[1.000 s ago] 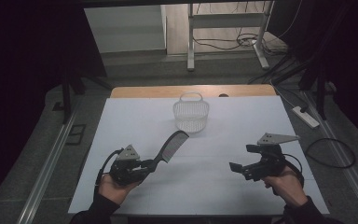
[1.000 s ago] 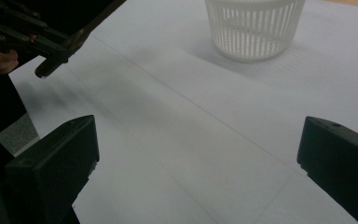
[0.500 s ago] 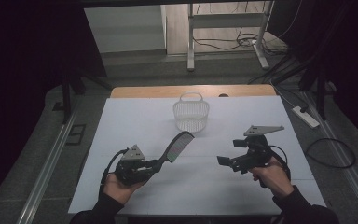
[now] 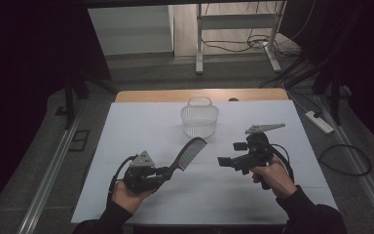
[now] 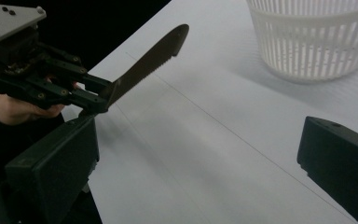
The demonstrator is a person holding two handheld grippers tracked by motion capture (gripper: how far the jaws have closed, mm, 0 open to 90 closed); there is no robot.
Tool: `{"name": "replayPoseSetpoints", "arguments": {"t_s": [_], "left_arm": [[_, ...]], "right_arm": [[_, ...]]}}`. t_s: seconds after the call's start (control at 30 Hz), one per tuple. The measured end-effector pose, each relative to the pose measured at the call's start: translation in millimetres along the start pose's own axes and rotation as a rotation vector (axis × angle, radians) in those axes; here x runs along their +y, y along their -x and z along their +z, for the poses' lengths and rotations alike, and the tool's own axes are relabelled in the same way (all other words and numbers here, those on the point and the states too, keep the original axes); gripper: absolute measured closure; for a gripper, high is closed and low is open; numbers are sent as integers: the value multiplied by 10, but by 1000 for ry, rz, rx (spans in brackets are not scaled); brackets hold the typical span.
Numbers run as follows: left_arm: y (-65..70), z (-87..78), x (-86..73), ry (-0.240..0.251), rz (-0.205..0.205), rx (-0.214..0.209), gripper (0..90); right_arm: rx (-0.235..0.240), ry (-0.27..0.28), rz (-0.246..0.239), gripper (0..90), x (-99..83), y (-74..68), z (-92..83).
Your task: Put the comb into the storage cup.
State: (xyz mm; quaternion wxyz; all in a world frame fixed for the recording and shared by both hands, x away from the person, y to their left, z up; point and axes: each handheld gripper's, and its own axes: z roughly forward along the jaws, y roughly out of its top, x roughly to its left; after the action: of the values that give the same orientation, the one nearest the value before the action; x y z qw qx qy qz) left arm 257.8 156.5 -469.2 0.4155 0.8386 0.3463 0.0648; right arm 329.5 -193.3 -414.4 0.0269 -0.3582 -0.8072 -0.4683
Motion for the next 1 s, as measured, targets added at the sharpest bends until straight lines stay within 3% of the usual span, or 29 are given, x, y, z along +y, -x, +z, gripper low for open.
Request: {"name": "replayPoseSetpoints", "arguments": {"t_s": [0.53, 1.0], "left_arm": [[29, 46, 40, 8, 4, -26, 720], [55, 87, 76, 18, 0, -41, 719]], "right_arm": [[54, -20, 32, 0, 211, -41, 228], [44, -72, 56, 0, 378, -56, 434]]}}
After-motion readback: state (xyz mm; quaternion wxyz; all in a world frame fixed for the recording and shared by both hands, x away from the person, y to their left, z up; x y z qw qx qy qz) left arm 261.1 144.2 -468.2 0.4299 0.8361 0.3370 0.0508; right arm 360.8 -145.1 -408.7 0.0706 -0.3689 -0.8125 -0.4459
